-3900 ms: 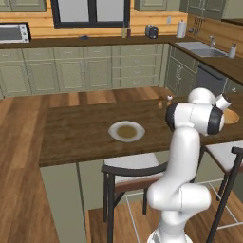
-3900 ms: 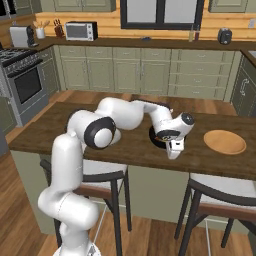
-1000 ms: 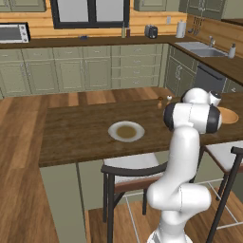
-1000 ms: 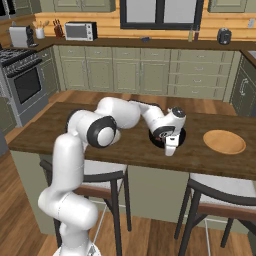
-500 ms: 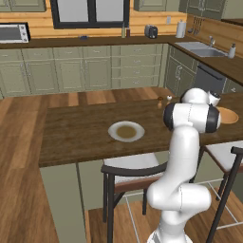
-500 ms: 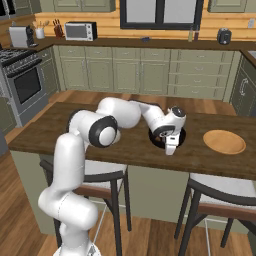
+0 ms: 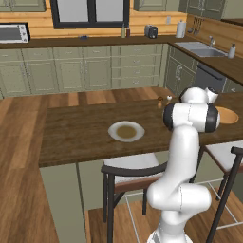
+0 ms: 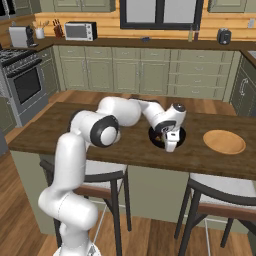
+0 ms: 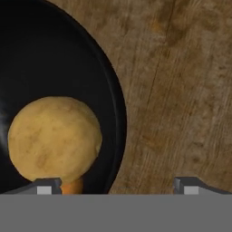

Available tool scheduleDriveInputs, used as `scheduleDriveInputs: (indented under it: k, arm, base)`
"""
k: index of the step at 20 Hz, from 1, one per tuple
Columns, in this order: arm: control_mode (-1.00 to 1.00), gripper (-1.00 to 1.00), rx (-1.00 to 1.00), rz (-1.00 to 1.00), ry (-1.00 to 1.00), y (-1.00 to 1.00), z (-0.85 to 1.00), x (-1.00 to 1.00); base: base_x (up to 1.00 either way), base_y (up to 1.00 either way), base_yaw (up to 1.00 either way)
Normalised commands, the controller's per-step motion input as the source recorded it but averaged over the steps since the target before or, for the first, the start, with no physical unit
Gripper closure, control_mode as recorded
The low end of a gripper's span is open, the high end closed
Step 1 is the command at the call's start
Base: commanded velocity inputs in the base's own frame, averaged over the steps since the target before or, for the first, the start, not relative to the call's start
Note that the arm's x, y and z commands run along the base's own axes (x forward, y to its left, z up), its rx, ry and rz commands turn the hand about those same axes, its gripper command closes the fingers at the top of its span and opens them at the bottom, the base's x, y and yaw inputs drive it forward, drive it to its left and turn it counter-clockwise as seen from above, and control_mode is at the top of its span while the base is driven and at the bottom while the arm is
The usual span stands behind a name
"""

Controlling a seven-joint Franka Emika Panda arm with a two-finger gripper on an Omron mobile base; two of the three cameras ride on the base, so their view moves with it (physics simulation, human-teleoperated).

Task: Pick the chicken drumstick and potato from their plates and place them in the bowl. Then put the bowl in the fridge.

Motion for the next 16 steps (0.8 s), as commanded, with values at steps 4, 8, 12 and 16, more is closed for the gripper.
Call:
scheduleDriveInputs:
  k: [4,8,12,16]
  arm:
    - [-1.00,-1.00,0.08,0.14,0.16,0.13,-0.61,-0.05]
    - [-1.00,-1.00,0.01,0.07,0.09,0.12,-0.30,0.10]
    - [-1.00,-1.00,0.00,0.00,-0.02,0.25,-0.10,-0.14]
    - [-1.00,-1.00,0.01,-0.01,-0.12,0.45,0.03,-0.66]
  base:
    - [0.00,0.00,0.00]
    - [0.00,0.00,0.00]
    - [0.00,0.00,0.00]
    - [0.00,0.00,0.00]
